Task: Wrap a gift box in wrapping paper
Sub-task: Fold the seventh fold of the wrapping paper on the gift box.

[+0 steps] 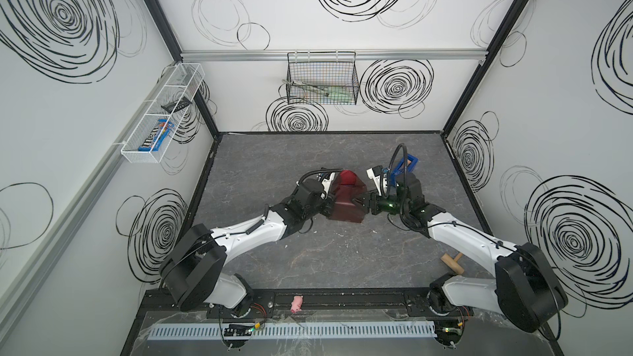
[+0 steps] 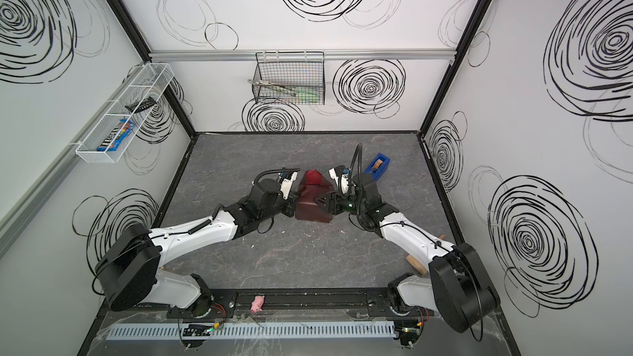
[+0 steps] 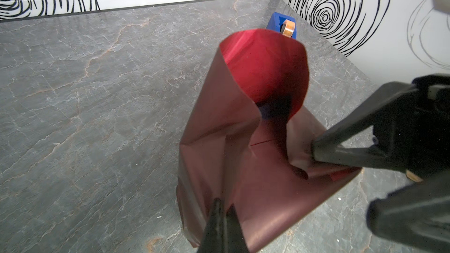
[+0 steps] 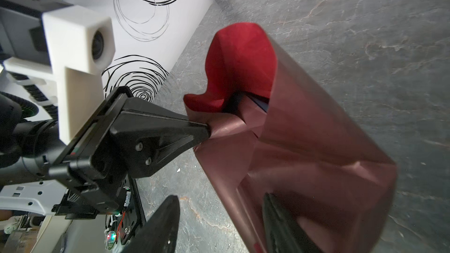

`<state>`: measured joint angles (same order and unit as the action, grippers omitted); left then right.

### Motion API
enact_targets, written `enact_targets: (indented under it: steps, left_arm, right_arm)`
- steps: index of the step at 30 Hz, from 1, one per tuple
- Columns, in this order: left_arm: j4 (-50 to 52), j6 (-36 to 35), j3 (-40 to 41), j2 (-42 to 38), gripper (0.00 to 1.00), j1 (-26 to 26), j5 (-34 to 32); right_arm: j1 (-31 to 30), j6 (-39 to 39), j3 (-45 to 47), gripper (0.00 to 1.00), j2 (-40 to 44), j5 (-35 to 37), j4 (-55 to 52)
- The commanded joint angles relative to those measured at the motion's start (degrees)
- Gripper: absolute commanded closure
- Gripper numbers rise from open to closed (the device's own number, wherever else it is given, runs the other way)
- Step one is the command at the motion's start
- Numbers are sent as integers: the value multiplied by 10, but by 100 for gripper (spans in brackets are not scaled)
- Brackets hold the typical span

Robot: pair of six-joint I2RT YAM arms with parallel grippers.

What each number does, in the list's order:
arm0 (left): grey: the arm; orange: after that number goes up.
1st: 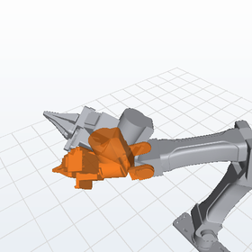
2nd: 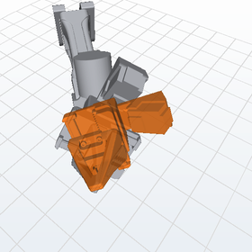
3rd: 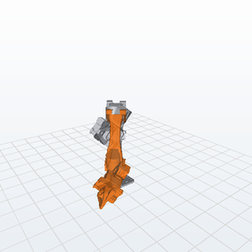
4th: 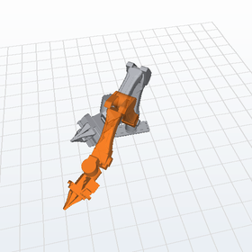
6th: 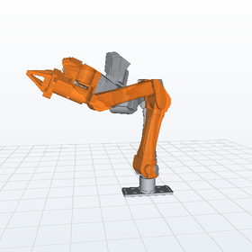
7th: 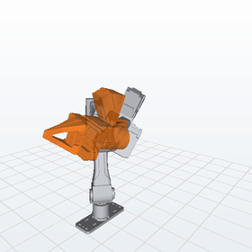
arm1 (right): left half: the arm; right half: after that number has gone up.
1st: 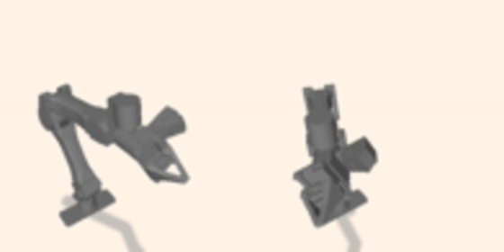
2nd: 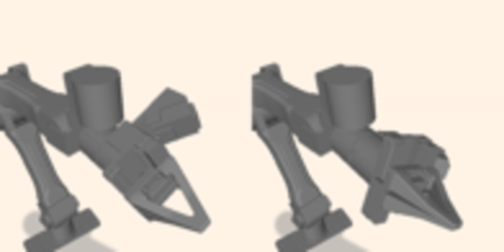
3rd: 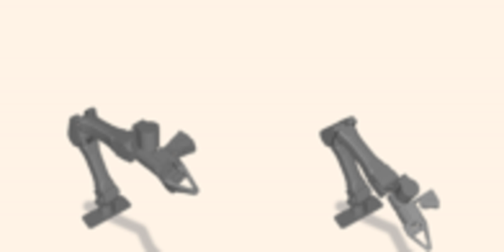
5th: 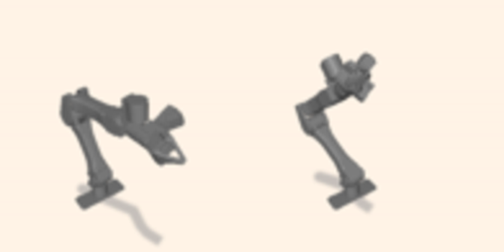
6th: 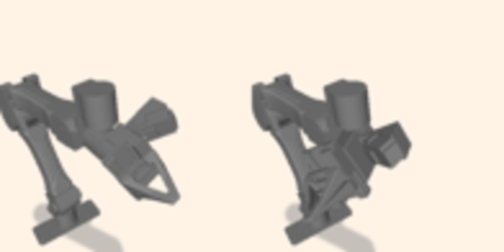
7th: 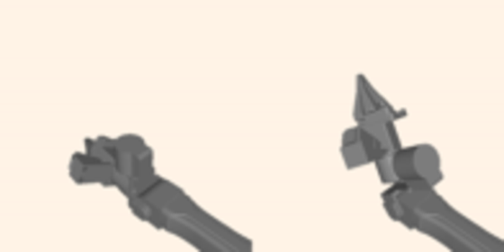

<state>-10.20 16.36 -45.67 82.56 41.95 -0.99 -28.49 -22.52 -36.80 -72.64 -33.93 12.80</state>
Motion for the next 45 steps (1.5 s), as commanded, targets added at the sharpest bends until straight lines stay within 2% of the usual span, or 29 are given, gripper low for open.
enact_targets:
  steps: [1,9,11,12,14,18,33,36,42,45]
  left_arm:
    - [18,0,-6,14,100,8,13]
    - [20,-9,-6,9,100,22,7]
    - [18,-12,-6,8,98,25,13]
    - [17,-13,-6,7,93,26,16]
    - [11,-15,-5,5,89,27,27]
    - [4,-18,-8,7,85,29,50]
    - [11,-15,-15,26,81,36,72]
    - [12,-13,-11,26,81,38,73]
    - [3,-6,0,31,81,38,82]
    - [0,-3,3,29,81,35,89]
  right_arm:
    - [1,-23,5,38,-12,-15,14]
    - [2,-67,10,35,-31,12,8]
    - [0,-72,13,35,-36,11,8]
    - [0,-74,14,35,-36,11,9]
    - [1,-77,18,34,-36,13,14]
    - [1,-77,17,34,-39,12,12]
    - [6,-121,24,34,-50,2,35]
    - [4,-132,28,34,-49,15,38]
    - [-26,-130,16,35,-36,99,-9]
    - [-29,-135,18,35,-39,109,-7]
